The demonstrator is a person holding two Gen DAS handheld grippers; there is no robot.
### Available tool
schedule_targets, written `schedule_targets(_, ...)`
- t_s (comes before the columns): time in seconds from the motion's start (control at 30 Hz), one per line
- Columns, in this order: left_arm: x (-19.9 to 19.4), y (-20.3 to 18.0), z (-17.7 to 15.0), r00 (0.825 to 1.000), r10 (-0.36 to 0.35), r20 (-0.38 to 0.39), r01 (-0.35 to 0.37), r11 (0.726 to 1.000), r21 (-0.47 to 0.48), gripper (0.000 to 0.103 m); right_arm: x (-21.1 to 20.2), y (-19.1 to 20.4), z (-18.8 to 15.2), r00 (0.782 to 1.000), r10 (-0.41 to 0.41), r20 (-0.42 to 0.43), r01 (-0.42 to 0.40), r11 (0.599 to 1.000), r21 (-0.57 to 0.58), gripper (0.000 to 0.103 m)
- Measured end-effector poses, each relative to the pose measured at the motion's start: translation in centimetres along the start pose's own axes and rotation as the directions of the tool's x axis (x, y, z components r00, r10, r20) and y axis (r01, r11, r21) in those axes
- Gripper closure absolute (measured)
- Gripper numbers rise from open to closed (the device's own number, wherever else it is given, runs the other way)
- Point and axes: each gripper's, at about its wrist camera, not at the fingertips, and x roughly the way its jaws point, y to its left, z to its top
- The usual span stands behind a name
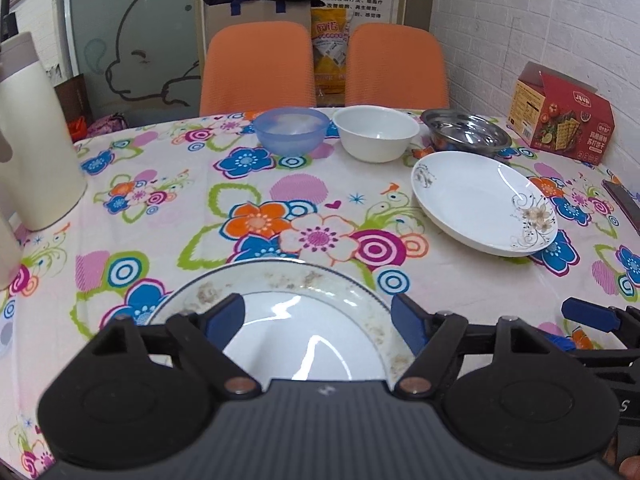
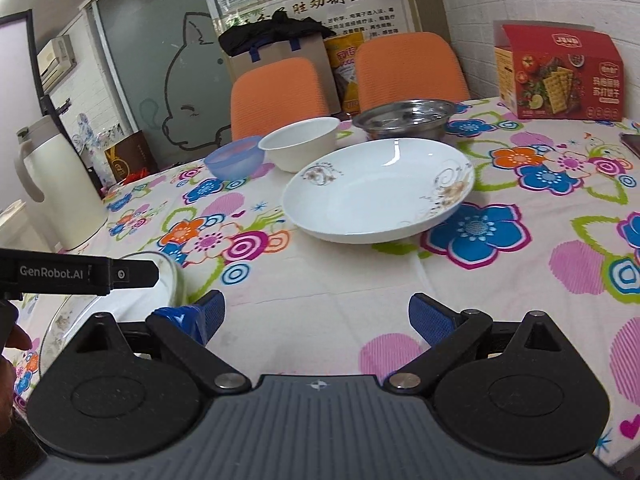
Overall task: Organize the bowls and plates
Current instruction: 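Move the left gripper to the flower-print white plate and grasp its rim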
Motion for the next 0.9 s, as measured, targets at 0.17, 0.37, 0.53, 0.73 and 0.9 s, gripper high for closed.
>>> schedule_targets(0.17, 2.1, -2.9, 1.6, 0.998, -0.048, -0.044, 0.05, 0.998, 0.043, 0.029, -0.3, -3.6, 1.2, 0.999, -0.051, 0.017, 0.051, 0.998, 0.041, 0.017)
schedule_targets(0.37, 5.5, -5.0, 4.5, 0.989, -0.108, -0.1, 0.11, 0.994, 0.019, 0.029, 0.7, -6.4, 3.6, 0.994, -0.108, 0.023, 0.108, 0.994, 0.009, 0.017)
schedule_targets(0.53, 8.2, -5.7, 6.9, 0.985, -0.102, -0.138, 0.101, 0.995, -0.014, 0.029, 3.6, -7.5, 6.5, 0.994, -0.108, 0.008, 0.108, 0.992, -0.068, 0.017)
schedule_targets(0.73, 13.5, -6.7, 10.7, 0.952, -0.18, -0.249, 0.165, 0.983, -0.08, 0.029, 8.8, -8.0, 9.2, 0.993, -0.095, -0.067, 0.088, 0.991, -0.102, 0.017)
schedule_targets(0.9, 16.1, -7.5, 11.0, 0.95, -0.146, -0.275, 0.133, 0.989, -0.067, 0.029, 10.4, -7.7, 8.8, 0.989, -0.084, -0.121, 0.07, 0.991, -0.116, 0.017)
